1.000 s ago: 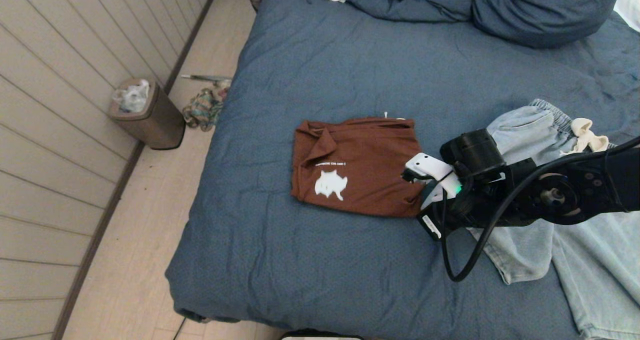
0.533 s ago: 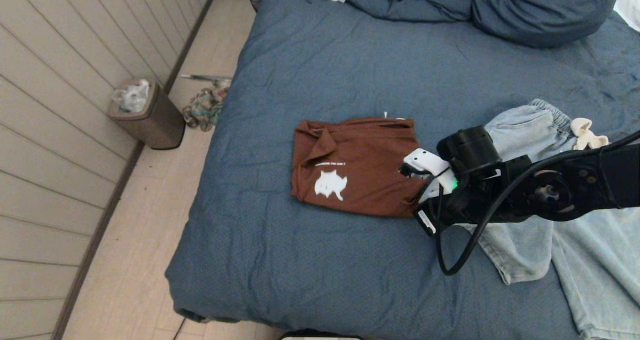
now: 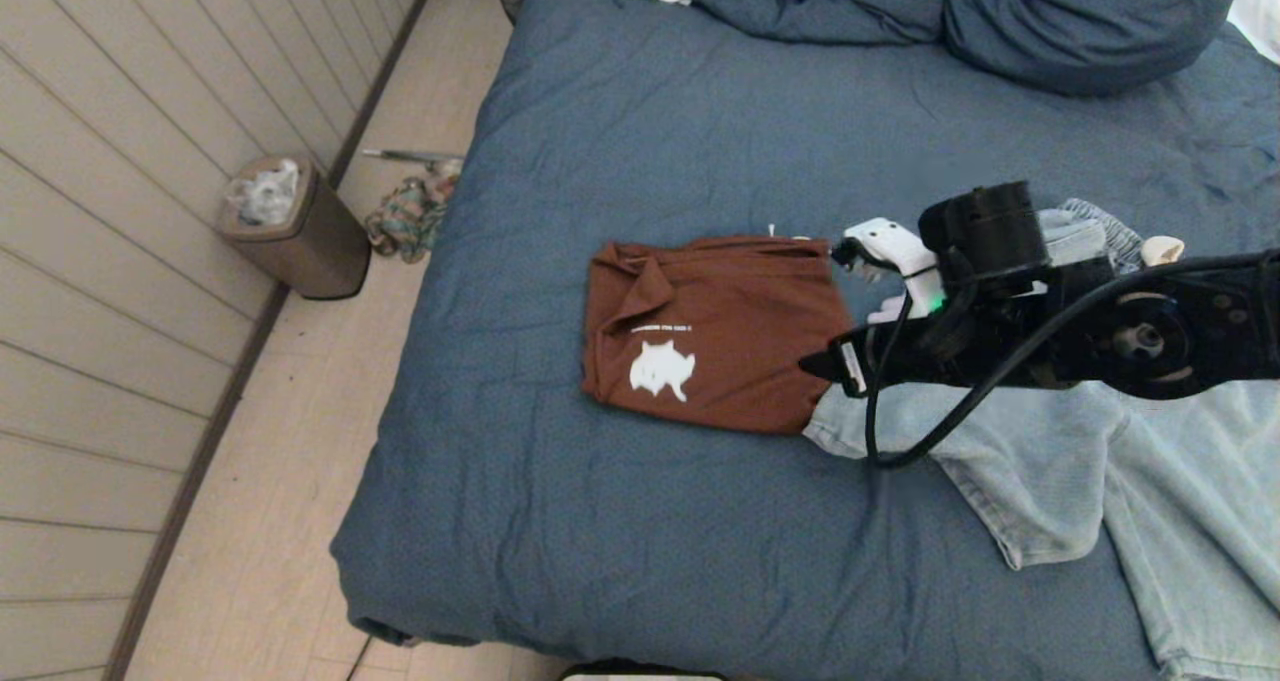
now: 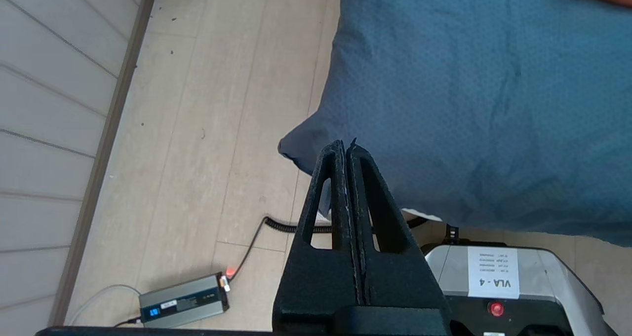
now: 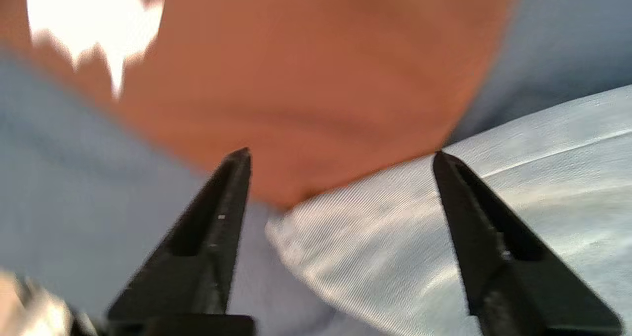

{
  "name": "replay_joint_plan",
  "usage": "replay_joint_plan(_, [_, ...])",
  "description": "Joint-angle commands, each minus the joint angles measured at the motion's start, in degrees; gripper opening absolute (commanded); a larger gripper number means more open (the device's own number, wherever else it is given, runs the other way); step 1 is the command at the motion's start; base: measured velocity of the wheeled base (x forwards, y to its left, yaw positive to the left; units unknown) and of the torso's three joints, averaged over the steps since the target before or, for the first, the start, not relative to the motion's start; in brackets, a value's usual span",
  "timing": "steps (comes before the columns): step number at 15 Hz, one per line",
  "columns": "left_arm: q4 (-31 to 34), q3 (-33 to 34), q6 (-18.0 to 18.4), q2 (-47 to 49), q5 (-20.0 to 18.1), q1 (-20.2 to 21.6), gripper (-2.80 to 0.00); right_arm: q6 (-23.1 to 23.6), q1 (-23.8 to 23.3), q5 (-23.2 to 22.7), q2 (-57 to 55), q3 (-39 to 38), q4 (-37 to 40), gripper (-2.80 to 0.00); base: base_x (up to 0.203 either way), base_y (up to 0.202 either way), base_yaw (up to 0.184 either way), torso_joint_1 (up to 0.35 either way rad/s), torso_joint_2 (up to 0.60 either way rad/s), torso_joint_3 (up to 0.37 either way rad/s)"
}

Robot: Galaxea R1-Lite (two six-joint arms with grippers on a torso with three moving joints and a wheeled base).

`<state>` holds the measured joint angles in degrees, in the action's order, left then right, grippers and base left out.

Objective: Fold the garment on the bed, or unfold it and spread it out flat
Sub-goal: Unford the brown shorts

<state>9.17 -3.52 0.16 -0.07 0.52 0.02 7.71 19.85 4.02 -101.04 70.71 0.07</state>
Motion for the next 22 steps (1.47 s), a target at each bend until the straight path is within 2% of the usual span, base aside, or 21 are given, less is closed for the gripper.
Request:
replay_joint_plan(1, [0.06,-0.08,0.01,0.07,0.09,0.06,-2.8,-4.5,-2.67,0.17,-0.27,4.49,-0.07,-2.8,0.0,0.0,0.0,0.0,0.0,0.0])
replay_joint_plan(6, [0.06,0.01,0.01,0.07,0.09,-0.02,-2.8,-11.28,-11.6,2.61,-6.26,15.59,0.04,-2.8,0.0,0.0,0.0,0.0,0.0,0.0])
replay_joint_plan(9, [0.06,0.01,0.01,0.07,0.09,0.06,-2.8,-15.0,-14.62,5.05,-9.24,21.99,-0.07,-2.8,0.0,0.0,0.0,0.0,0.0,0.0])
replay_joint_plan(15, [0.06,0.01,0.01,0.07,0.09,-0.02,-2.8,-18.2,-26.06,6.81,-14.95,35.35,0.44,-2.8,0.0,0.0,0.0,0.0,0.0,0.0])
replay_joint_plan(22, [0.06,0.01,0.01,0.07,0.08,-0.01,-2.8,-19.49,-24.51,6.44,-15.05,33.62,0.45,-2.8,0.0,0.0,0.0,0.0,0.0,0.0])
